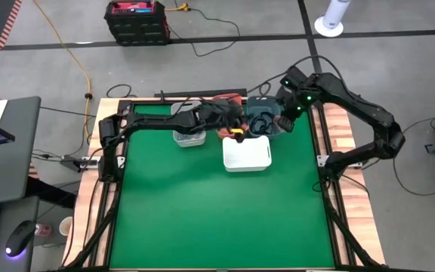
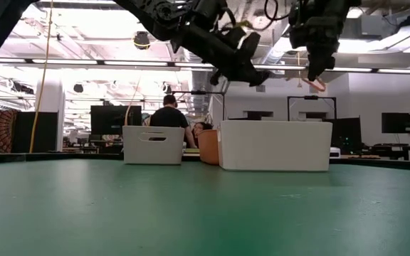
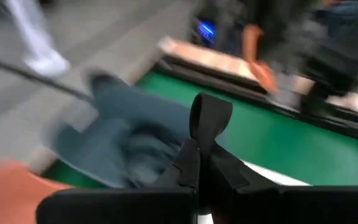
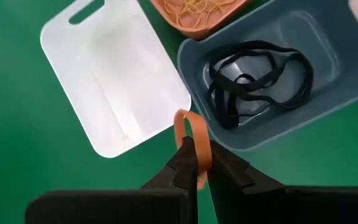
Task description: Sort rubber bands into baskets
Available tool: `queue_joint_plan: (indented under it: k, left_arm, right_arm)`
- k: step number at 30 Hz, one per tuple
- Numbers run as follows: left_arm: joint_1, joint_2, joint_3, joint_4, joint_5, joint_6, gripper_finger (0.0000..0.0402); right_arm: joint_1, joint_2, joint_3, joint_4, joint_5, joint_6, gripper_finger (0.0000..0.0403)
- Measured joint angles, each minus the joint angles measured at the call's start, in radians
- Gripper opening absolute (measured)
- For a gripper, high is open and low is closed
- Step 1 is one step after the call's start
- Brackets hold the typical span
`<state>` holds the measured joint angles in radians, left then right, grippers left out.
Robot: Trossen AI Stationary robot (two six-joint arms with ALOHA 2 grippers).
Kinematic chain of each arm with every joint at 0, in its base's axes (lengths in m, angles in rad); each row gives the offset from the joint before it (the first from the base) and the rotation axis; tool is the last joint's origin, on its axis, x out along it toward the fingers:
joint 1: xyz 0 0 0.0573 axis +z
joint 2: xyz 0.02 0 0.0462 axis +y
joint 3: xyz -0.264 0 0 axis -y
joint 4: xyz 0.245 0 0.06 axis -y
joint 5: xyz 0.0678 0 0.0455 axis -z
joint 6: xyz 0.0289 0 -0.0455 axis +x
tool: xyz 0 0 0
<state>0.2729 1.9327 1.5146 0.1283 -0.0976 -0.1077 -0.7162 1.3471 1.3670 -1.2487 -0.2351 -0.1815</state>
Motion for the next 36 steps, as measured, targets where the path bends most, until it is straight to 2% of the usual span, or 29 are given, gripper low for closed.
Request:
queue_joint_plan:
  k: [3, 8, 14, 25, 30, 36]
  left_arm:
    - [0.017, 0.005, 0.0, 0.072, -0.052, 0.114, 0.0004]
    - [0.068, 0.064, 0.001, 0.157, 0.052, 0.112, 0.0004]
    - [0.1, 0.129, 0.009, 0.203, 0.107, 0.031, 0.0004]
    - [0.109, 0.213, 0.015, 0.348, 0.166, 0.058, 0.0004]
    - [0.11, 0.229, 0.034, 0.379, 0.138, 0.094, 0.0004]
    - [0.116, 0.293, 0.095, 0.377, 0.172, 0.088, 0.0004]
  right_arm:
    - [0.002, -0.018, 0.0, 0.001, -0.021, 0.052, 0.006]
    - [0.024, -0.028, 0.0, 0.007, -0.147, 0.126, 0.006]
    - [0.079, -0.048, 0.0, 0.023, -0.156, 0.159, 0.006]
    - [0.126, -0.068, 0.0, 0.087, -0.154, 0.26, 0.006]
    - [0.127, -0.068, 0.0, 0.083, -0.155, 0.265, 0.006]
    - [0.127, -0.086, 0.0, 0.083, -0.156, 0.278, 0.006]
